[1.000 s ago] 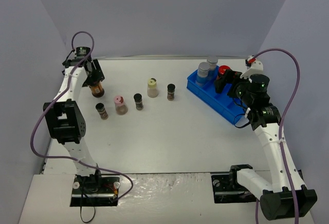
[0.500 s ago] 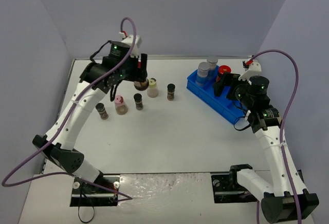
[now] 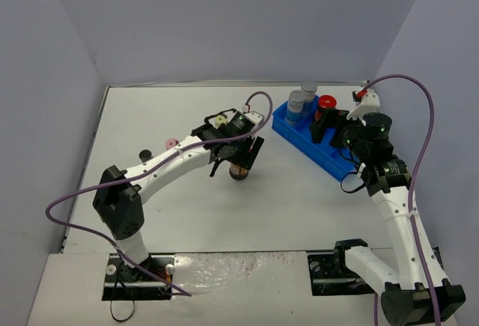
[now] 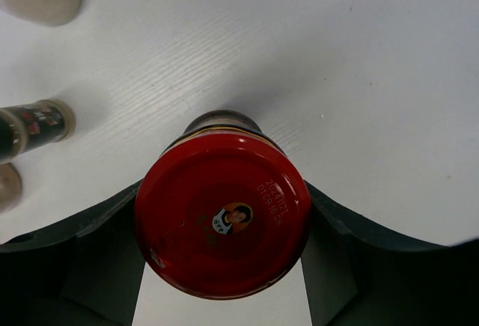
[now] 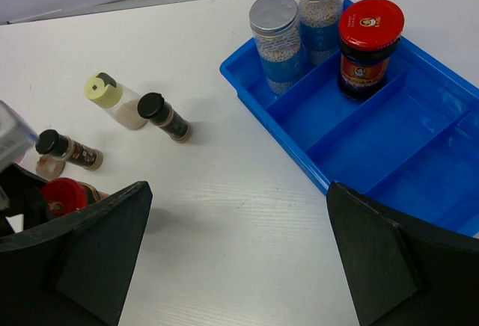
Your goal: Organize the condiment bottles
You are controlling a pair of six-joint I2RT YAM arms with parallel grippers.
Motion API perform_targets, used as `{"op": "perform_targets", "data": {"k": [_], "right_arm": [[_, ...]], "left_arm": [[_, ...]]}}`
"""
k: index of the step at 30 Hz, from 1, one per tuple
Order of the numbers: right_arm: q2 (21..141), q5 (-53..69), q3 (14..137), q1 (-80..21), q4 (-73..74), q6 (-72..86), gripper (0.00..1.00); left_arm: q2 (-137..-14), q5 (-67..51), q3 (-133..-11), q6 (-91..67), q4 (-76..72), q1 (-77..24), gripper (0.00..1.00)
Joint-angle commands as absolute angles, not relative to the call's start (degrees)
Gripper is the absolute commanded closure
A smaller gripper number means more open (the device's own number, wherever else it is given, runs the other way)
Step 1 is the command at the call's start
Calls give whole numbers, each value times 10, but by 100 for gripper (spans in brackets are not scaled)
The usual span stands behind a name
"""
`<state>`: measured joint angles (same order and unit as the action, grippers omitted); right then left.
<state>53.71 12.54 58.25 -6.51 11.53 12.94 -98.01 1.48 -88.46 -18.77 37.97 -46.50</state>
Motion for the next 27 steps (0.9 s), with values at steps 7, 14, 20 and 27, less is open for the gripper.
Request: {"op": "perform_targets", "data": {"k": [7, 14, 20, 27], "right_arm": [[527, 118, 569, -75, 109, 101, 0], [539, 122, 573, -86, 114, 91, 0], [569, 120, 590, -111, 113, 84, 0], [629, 107, 622, -181, 113, 71, 0]], "left_arm": [[-962, 40, -797, -214, 166, -484, 78], [-958, 40, -782, -210, 169, -490, 21], [-896, 69, -766, -212, 190, -490, 3], [-743, 115, -684, -232, 212, -489, 3]]}}
